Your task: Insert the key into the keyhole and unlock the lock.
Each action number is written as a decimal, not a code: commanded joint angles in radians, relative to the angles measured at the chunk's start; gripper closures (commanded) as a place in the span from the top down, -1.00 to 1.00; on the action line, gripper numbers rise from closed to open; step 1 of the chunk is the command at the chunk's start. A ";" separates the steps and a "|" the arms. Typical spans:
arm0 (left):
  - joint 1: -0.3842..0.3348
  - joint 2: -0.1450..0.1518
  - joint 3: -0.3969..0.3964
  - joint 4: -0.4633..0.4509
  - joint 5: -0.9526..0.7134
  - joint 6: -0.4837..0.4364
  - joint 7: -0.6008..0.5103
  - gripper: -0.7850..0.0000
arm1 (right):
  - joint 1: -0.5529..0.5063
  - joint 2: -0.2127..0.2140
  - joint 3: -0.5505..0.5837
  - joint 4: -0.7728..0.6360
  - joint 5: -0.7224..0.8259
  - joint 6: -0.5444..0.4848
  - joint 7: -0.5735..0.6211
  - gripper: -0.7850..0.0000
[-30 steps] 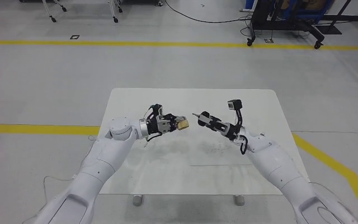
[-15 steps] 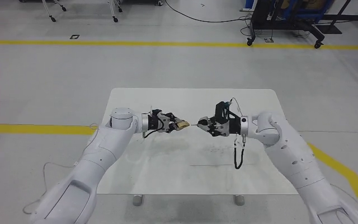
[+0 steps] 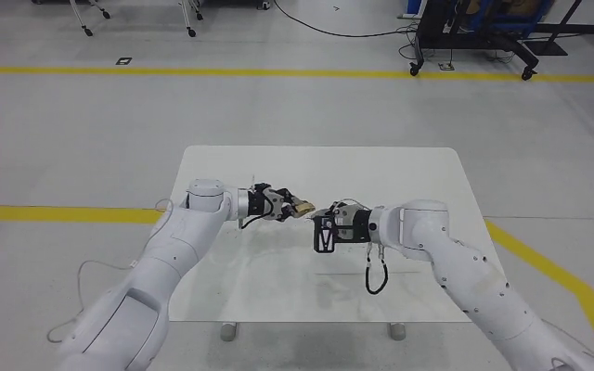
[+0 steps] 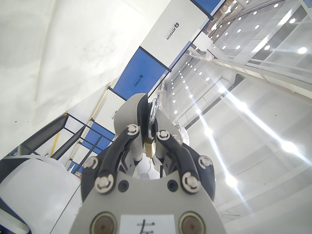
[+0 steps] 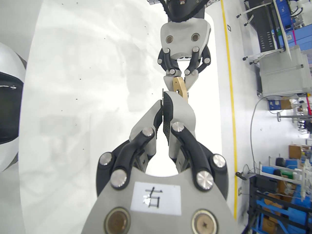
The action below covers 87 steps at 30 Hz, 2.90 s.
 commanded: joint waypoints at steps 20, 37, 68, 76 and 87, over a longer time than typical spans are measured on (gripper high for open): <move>-0.028 -0.035 0.017 0.077 0.019 -0.015 -0.037 -1.00 | -0.014 -0.014 -0.059 -0.072 -0.161 0.086 0.125 -1.00; -0.035 -0.049 0.009 0.101 0.034 -0.022 -0.043 -1.00 | -0.027 -0.034 -0.130 -0.143 -0.300 0.126 0.299 -1.00; -0.041 -0.059 -0.044 0.140 0.001 -0.088 -0.088 -1.00 | 0.014 -0.092 -0.117 -0.101 -0.199 0.187 0.359 1.00; -0.023 -0.047 -0.092 0.115 -0.022 -0.193 -0.056 -1.00 | 0.003 -0.090 -0.095 -0.108 -0.174 0.198 0.346 1.00; 0.038 -0.026 -0.137 -0.007 0.039 -0.398 0.068 -1.00 | -0.069 -0.083 0.020 -0.068 0.005 0.305 -0.008 1.00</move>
